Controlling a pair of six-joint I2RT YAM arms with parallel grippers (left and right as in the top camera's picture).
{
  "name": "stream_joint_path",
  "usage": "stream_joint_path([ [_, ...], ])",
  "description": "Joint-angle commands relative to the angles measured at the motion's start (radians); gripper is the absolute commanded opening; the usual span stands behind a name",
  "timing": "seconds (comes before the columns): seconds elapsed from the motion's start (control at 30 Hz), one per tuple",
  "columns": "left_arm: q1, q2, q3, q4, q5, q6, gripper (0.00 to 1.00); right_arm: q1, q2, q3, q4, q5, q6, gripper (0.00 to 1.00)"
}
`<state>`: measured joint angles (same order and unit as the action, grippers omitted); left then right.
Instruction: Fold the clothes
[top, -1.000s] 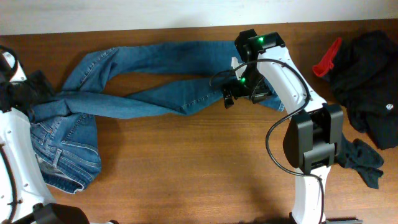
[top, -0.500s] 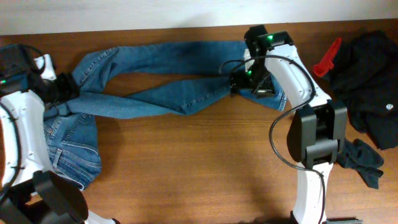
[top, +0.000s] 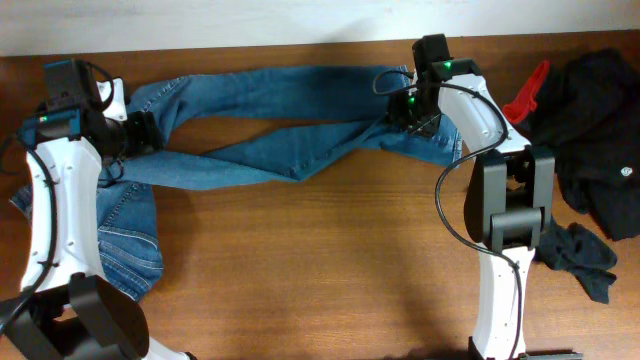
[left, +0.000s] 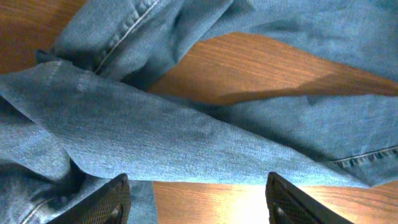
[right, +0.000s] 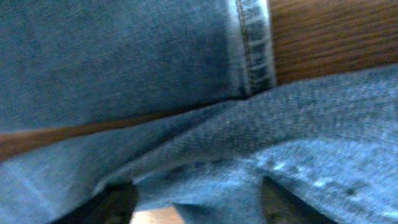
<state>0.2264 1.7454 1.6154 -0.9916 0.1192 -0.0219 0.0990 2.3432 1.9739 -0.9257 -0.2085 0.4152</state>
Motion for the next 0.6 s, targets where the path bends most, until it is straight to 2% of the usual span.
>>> stream_joint_path([
  [0.0,-0.004,-0.006,0.002,-0.013,-0.015,0.016,0.69,0.003,-0.002,0.008,0.008,-0.052,0.025,0.75],
  [0.07,-0.004,-0.006,0.002,-0.013,-0.015,0.016,0.69,0.003,-0.003,0.008,0.006,-0.062,0.044,0.82],
  [0.13,-0.004,-0.006,0.002,-0.013,-0.015,0.016,0.69,-0.002,-0.009,0.008,0.008,-0.167,0.050,0.88],
  [0.17,-0.004,-0.006,0.002,-0.013,-0.015,0.016,0.69,-0.003,-0.017,0.008,0.017,-0.214,0.071,1.00],
  [0.37,-0.004,-0.006,0.002,-0.013,-0.031,0.016,0.69,-0.008,-0.033,0.008,0.058,-0.200,0.175,1.00],
  [0.43,-0.004,-0.006,0.002,-0.013,-0.030,0.016,0.69,-0.010,-0.031,0.008,0.056,-0.176,0.196,0.93],
  [0.47,-0.004,-0.006,0.002,-0.014,-0.030,0.016,0.69,-0.010,-0.031,0.008,0.051,-0.145,0.208,0.85],
  [0.53,-0.004,-0.006,0.002,-0.016,-0.030,0.016,0.69,-0.008,-0.031,0.008,0.043,-0.090,0.212,0.54],
  [0.57,-0.004,-0.006,0.002,-0.016,-0.030,0.016,0.69,-0.008,-0.031,0.008,0.040,-0.075,0.211,0.45],
])
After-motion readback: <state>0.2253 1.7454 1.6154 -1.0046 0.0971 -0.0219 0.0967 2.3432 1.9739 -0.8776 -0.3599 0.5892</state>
